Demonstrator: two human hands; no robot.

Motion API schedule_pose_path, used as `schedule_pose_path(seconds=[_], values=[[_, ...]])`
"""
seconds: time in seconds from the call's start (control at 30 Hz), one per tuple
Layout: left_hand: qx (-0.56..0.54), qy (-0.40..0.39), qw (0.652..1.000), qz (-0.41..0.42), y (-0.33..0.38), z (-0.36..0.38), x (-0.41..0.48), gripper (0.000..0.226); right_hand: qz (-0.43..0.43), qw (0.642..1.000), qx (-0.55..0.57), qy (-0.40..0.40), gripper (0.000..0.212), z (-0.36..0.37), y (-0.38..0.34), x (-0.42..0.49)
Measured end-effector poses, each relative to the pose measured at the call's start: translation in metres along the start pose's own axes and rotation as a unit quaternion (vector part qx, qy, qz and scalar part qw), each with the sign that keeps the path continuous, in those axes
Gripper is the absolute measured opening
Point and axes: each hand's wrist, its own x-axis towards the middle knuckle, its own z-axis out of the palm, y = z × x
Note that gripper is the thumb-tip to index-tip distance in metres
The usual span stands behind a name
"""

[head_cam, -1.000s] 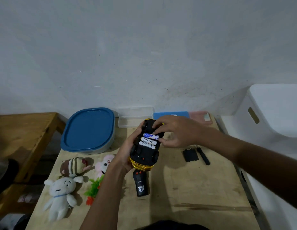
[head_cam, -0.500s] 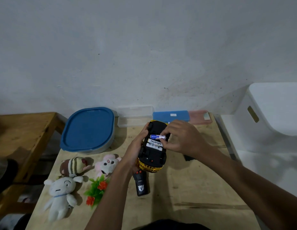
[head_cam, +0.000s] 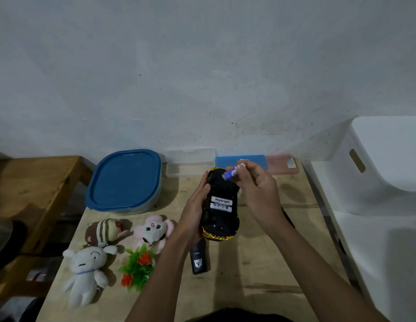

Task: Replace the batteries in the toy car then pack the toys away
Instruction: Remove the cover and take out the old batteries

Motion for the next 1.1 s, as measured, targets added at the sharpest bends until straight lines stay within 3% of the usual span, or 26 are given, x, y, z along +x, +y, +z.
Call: schedule_pose_path(seconds=[0.07, 0.1, 0.13, 0.2, 0.27, 0.43, 0.87, 1.1], values=[[0.001, 0.018, 1.0, 0.005, -0.001, -0.004, 0.001, 0.048, 0.03, 0.999, 0.025, 0.003, 0.02, 0.002, -0.005, -0.005], [0.002, 0.023, 1.0, 0.012, -0.001, -0.005, 0.0, 0.049, 0.039, 0.999, -0.016, -0.008, 0.022, 0.002, -0.007, -0.007], [0.006, 0.025, 1.0, 0.018, -0.001, -0.006, 0.0, 0.05, 0.044, 0.993, -0.105, -0.035, 0.022, 0.001, -0.008, -0.01], [0.02, 0.024, 0.999, 0.027, 0.001, -0.005, -0.001, 0.05, 0.044, 0.935, -0.335, -0.104, 0.009, 0.0, -0.007, -0.016], [0.032, 0.028, 0.998, 0.035, 0.003, -0.005, -0.001, 0.053, 0.058, 0.896, -0.426, -0.112, 0.013, 0.002, -0.006, -0.02], [0.032, 0.018, 0.998, 0.052, 0.003, -0.008, -0.005, 0.059, 0.085, 0.927, -0.355, -0.081, 0.028, 0.007, 0.006, -0.02], [0.023, 0.029, 0.997, 0.071, 0.0, -0.007, -0.009, 0.062, 0.095, 0.944, -0.309, -0.07, 0.028, 0.016, 0.007, -0.021], [0.025, 0.029, 0.997, 0.062, -0.004, -0.011, -0.006, 0.058, 0.059, 0.955, -0.284, -0.064, 0.015, 0.016, 0.009, -0.026]])
